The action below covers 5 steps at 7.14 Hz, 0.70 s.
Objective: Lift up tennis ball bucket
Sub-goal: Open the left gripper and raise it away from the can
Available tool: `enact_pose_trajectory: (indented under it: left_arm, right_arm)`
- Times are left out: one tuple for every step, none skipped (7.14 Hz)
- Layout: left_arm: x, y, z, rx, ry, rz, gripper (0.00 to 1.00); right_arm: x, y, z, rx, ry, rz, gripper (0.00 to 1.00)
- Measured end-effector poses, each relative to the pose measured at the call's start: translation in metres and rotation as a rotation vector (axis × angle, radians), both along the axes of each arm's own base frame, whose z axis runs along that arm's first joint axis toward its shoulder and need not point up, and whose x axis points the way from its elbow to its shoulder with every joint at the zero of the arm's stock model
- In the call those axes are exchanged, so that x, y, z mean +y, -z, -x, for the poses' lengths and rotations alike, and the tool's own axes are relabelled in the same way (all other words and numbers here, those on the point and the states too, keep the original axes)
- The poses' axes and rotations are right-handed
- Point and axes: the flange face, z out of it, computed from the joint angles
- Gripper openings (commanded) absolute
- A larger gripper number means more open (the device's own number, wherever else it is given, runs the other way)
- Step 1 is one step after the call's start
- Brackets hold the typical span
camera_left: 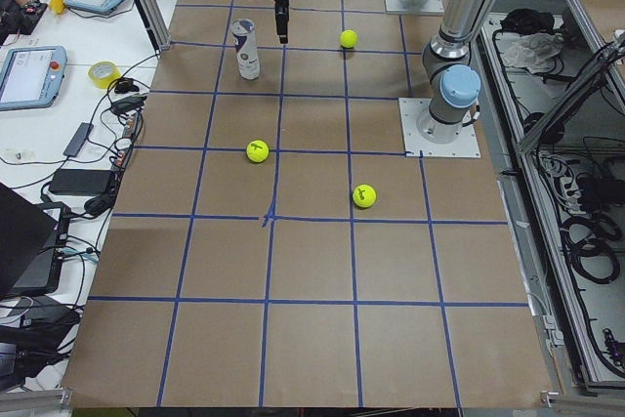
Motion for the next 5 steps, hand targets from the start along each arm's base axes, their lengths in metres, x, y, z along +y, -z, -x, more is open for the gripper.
enact_pose_trajectory:
  left_arm:
    - [0.009, -0.003, -0.003, 0.008, 0.016, 0.004, 1.0]
    - [0.015, -0.005, -0.003, 0.011, 0.022, 0.007, 1.0]
    - [0.02, -0.004, -0.002, 0.012, 0.026, 0.009, 1.0]
    - [0.022, -0.004, -0.003, 0.012, 0.027, 0.009, 1.0]
    - [0.022, -0.003, -0.004, 0.012, 0.027, 0.008, 1.0]
  right_arm:
    - [0.001, 0.002, 0.0, -0.002, -0.001, 0.0, 1.0]
    - [0.002, 0.003, 0.0, -0.002, -0.003, 0.002, 0.97]
    - [0.001, 0.004, 0.0, -0.001, -0.007, 0.003, 0.87]
    - [0.001, 0.004, 0.0, 0.002, -0.01, 0.005, 0.8]
    - [0.001, 0.004, 0.001, 0.006, -0.011, 0.006, 0.83]
